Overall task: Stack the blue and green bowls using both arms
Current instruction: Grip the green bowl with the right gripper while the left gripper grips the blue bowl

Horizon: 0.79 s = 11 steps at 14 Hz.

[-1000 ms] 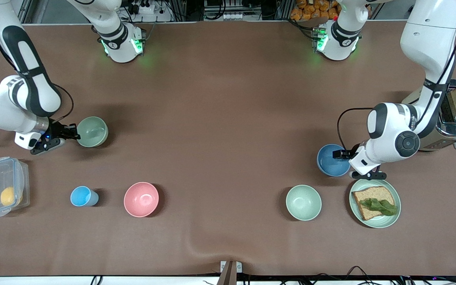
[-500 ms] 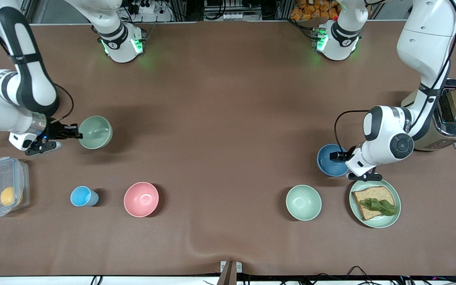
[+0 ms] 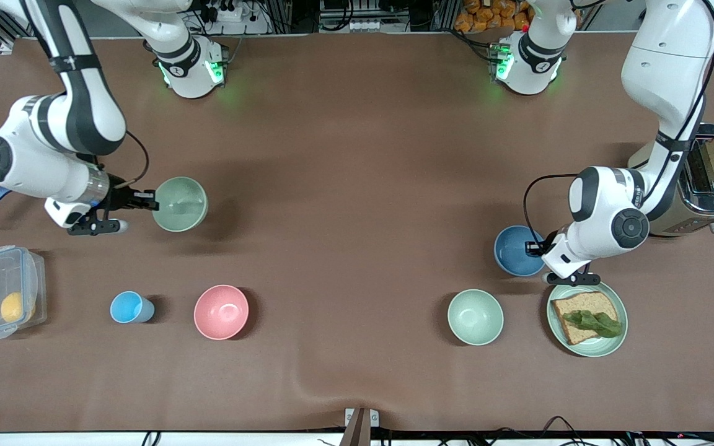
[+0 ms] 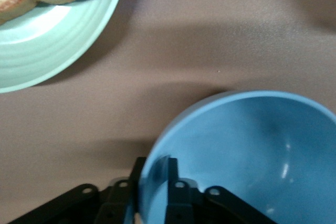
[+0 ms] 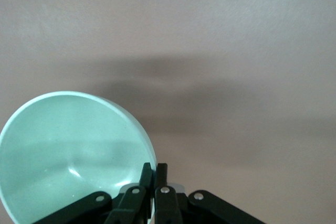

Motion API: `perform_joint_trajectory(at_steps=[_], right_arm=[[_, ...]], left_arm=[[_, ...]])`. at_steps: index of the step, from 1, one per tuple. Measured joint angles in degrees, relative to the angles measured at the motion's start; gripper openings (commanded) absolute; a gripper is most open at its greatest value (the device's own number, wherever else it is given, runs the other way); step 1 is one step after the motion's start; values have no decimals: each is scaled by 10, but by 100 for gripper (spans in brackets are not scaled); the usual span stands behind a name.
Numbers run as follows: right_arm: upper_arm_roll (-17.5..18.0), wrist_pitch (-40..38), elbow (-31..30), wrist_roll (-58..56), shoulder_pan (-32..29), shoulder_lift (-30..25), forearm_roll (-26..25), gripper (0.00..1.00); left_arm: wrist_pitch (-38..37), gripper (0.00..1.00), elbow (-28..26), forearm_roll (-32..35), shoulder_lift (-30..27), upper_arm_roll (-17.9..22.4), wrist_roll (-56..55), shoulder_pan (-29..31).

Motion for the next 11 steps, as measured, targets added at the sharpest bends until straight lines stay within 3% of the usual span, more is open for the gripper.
perform_joint_trajectory(at_steps=[6, 11], right_arm=[[2, 19, 7, 262, 162, -9, 1, 0], [2, 123, 4, 491, 301, 17, 1, 0]], left_arm=[[-1, 0, 4, 0, -5, -3, 0, 0], [3, 0, 11, 0, -8, -2, -4, 4]])
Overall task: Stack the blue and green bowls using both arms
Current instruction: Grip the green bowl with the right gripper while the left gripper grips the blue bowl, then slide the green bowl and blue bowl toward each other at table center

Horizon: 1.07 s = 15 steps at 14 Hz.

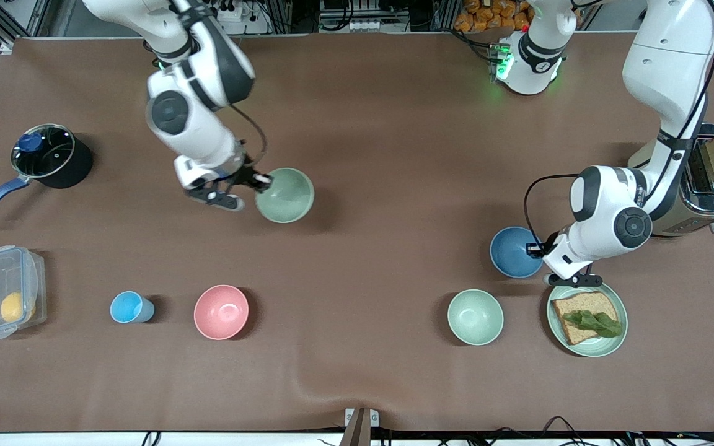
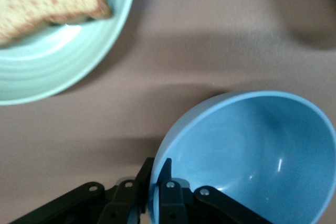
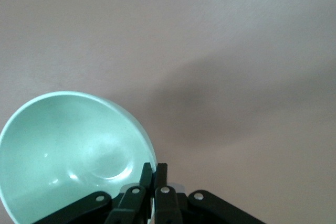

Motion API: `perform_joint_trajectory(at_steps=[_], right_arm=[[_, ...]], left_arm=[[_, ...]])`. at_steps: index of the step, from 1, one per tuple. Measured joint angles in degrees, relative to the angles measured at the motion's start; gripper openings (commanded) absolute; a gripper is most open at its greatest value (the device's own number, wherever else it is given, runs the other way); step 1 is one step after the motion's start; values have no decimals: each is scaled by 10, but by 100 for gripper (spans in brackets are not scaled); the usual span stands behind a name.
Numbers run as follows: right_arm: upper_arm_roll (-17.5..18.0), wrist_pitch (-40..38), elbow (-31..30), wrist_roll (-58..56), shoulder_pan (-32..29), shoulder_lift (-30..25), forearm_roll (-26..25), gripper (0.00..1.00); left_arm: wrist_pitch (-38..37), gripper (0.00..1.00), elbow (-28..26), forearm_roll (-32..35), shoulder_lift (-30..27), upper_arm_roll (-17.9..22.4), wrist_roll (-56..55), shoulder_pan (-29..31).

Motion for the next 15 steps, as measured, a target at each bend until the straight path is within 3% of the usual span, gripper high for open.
perform_joint_trajectory(at_steps=[8, 14, 15], right_arm=[[-1, 164, -2, 214, 137, 104, 0, 0], [-4, 206, -5, 247, 167, 139, 0, 0], [-4, 206, -5, 247, 167, 142, 0, 7]], left_arm=[[-35, 0, 12, -133, -96, -13, -19, 11], [-65, 0, 4, -154, -122, -107, -148, 6], [-64, 0, 1, -154, -123, -122, -167, 5]])
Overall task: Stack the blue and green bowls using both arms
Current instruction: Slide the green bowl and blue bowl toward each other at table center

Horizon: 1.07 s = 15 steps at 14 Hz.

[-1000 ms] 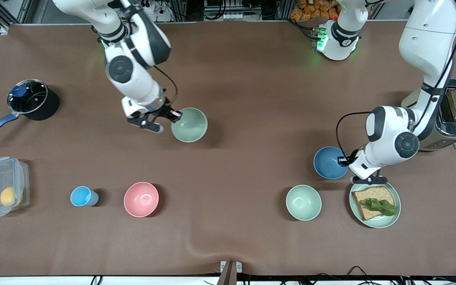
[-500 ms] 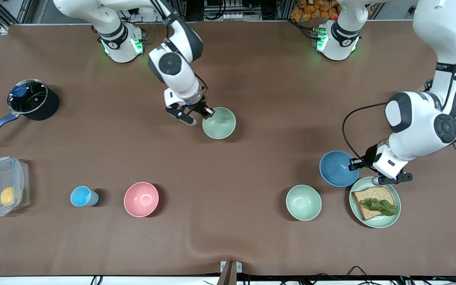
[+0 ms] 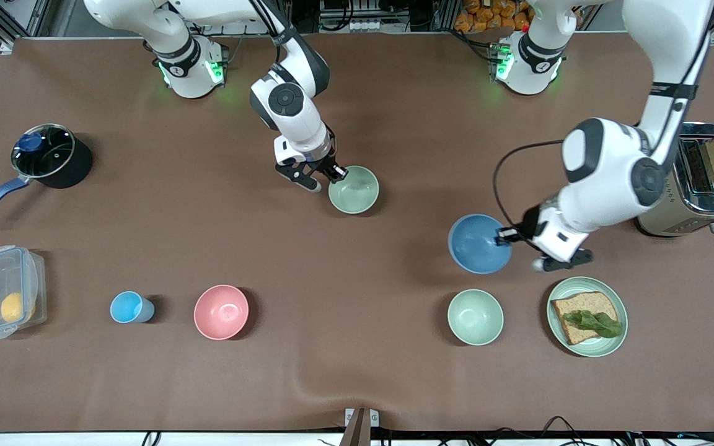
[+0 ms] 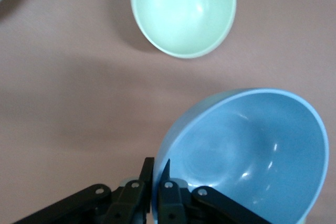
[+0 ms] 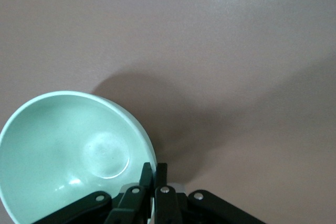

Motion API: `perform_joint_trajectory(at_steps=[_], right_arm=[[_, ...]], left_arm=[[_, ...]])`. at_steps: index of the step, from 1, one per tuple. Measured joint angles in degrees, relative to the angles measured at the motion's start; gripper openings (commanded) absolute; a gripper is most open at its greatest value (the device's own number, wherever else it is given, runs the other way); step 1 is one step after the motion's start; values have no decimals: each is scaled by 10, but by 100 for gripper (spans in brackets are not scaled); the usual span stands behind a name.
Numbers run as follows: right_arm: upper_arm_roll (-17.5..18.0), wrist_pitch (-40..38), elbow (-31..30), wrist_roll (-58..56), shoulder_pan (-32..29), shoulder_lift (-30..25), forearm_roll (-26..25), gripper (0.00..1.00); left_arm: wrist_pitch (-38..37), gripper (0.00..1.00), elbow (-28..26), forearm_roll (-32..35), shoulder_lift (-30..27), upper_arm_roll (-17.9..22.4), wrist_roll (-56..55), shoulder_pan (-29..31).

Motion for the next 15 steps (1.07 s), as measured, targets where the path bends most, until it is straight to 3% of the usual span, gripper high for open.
perform_joint_trajectory(at_steps=[1, 2, 3, 9, 15], right_arm=[[0, 1, 0, 2, 0, 2, 0, 42], [0, 2, 0, 8, 1, 3, 0, 90], [0, 3, 0, 17, 1, 4, 0, 97], [-9, 8, 2, 45, -1, 7, 0, 100], [-12, -51, 31, 47, -55, 6, 3, 100]], left_arm=[[0, 0, -4, 0, -2, -15, -17, 0], [1, 0, -10, 0, -4, -29, -31, -1], [6, 0, -20, 0, -9, -42, -43, -1], [77, 0, -135, 0, -63, -134, -112, -2], [138, 0, -181, 0, -66, -191, -189, -29]])
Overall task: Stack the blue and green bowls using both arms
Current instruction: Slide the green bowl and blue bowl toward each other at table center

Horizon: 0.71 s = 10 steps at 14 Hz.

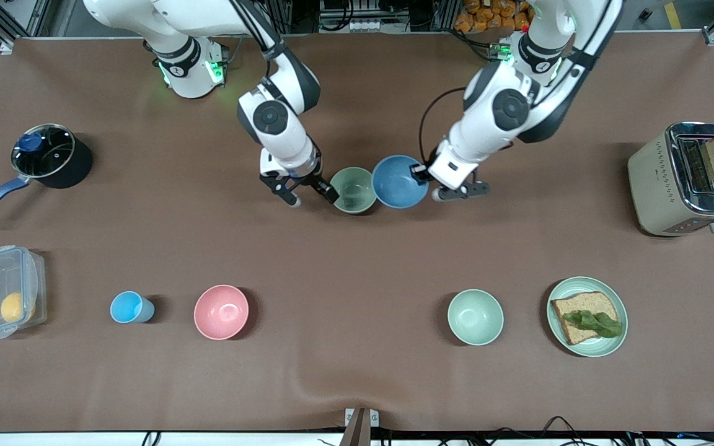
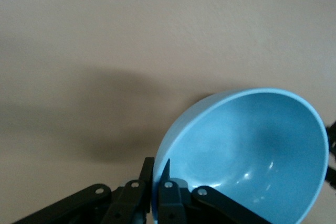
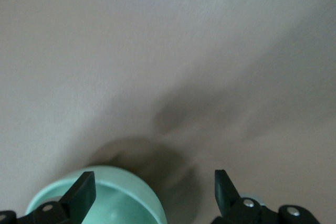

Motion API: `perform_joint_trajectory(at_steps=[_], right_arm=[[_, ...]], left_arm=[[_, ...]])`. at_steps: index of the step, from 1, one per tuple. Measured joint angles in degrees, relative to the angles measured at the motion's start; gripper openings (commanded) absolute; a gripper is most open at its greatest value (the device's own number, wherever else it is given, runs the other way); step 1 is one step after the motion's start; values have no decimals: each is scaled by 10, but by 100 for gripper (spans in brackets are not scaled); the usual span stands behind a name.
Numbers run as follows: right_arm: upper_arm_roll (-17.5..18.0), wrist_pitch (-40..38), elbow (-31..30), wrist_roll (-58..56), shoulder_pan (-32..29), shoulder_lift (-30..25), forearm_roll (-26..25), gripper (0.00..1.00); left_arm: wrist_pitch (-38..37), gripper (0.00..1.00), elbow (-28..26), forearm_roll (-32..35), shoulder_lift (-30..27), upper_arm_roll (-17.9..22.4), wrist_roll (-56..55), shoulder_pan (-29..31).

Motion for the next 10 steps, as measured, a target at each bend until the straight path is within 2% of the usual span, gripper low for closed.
perform_joint_trajectory(at_steps=[2, 4, 9, 10], right_arm=[[0, -18, 16, 0, -19, 0, 30, 100], [0, -28, 21, -16, -38, 2, 86, 100], [1, -41, 22, -163, -54, 24, 349, 100], [2, -41, 22, -177, -52, 30, 386, 100]], left_arm=[[20, 0, -3, 0, 7, -2, -26, -28], [36, 0, -4, 0, 20, -2, -36, -42], [51, 0, 5, 1, 56, 0, -36, -44], [51, 0, 12, 3, 66, 0, -36, -45]])
